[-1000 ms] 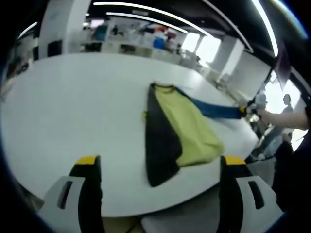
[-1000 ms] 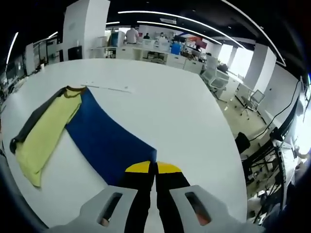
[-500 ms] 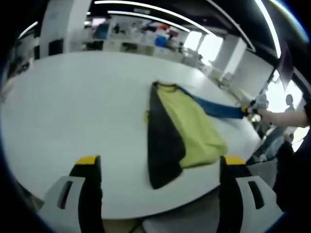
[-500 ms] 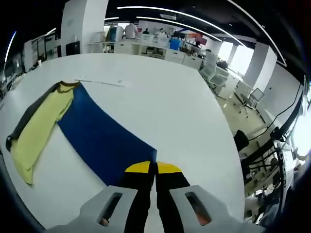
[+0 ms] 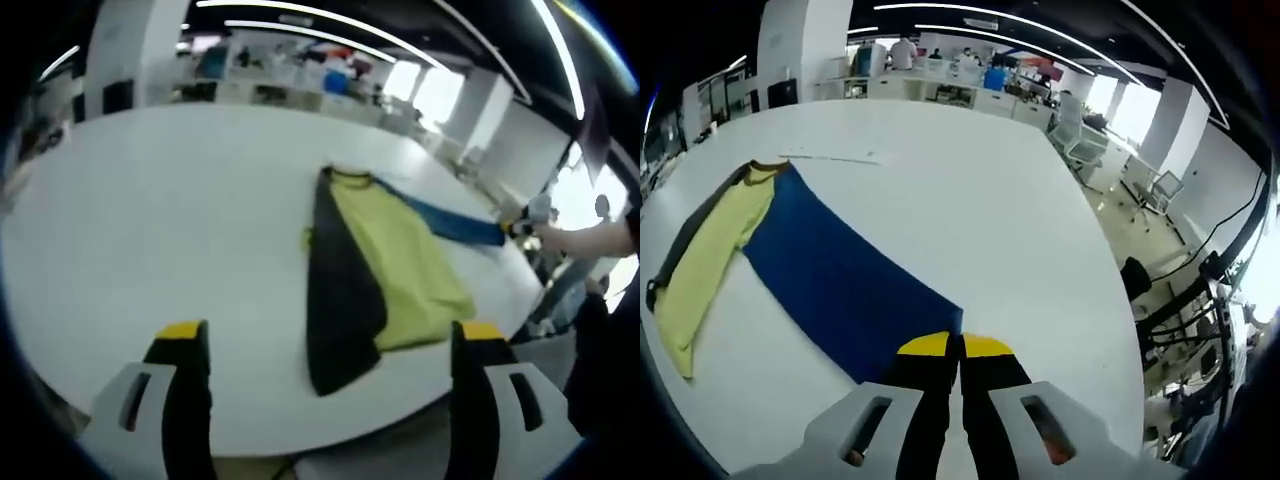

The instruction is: Fold the garment on the visible template until the final outline fits inside the template.

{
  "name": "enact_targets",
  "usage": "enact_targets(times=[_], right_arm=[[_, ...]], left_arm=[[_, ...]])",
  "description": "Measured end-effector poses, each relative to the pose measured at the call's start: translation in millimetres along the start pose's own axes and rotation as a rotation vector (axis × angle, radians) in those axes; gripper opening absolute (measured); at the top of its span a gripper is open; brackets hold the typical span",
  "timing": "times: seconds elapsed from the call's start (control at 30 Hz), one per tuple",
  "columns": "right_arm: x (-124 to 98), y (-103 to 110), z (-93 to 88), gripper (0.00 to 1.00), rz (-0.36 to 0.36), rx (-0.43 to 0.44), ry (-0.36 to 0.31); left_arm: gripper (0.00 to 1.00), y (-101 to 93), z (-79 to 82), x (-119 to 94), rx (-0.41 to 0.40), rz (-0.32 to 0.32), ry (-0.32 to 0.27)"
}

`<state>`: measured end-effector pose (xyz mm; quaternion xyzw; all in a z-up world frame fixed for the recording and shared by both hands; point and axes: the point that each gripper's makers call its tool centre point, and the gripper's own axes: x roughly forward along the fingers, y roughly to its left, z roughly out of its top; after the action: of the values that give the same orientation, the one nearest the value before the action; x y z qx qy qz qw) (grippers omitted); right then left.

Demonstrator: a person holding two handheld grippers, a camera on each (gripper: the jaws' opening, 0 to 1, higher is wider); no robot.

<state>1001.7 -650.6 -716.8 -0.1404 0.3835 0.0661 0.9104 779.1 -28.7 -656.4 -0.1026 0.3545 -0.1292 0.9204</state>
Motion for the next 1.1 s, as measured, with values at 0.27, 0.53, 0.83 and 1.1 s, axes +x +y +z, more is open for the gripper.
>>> enact_targets(times=[0.27, 0.53, 0.83, 1.1], right_arm=[[13.6, -6.8, -1.9, 0.03, -0.001, 0.004, 0.015], [12.6, -9.2, -4.7, 0.03, -0.015, 0.014, 0.031], [21.6, -5.7, -11.0, 0.03, -0.012, 0.014, 0.060], [27.5, -6.5, -16.5, 0.03, -0.007, 0.018, 0.081]], left_arm=[[0.96, 4.5, -0.8, 6.5, 0.008, 0.006, 0.012], [0.96, 1.1, -1.1, 6.2, 0.003, 0.027, 0.022], [0.96, -6.8, -5.1, 12.3, 0.011, 0.025, 0.046], [0.96, -8.2, -4.1, 13.6, 0.012, 0.028, 0.053]])
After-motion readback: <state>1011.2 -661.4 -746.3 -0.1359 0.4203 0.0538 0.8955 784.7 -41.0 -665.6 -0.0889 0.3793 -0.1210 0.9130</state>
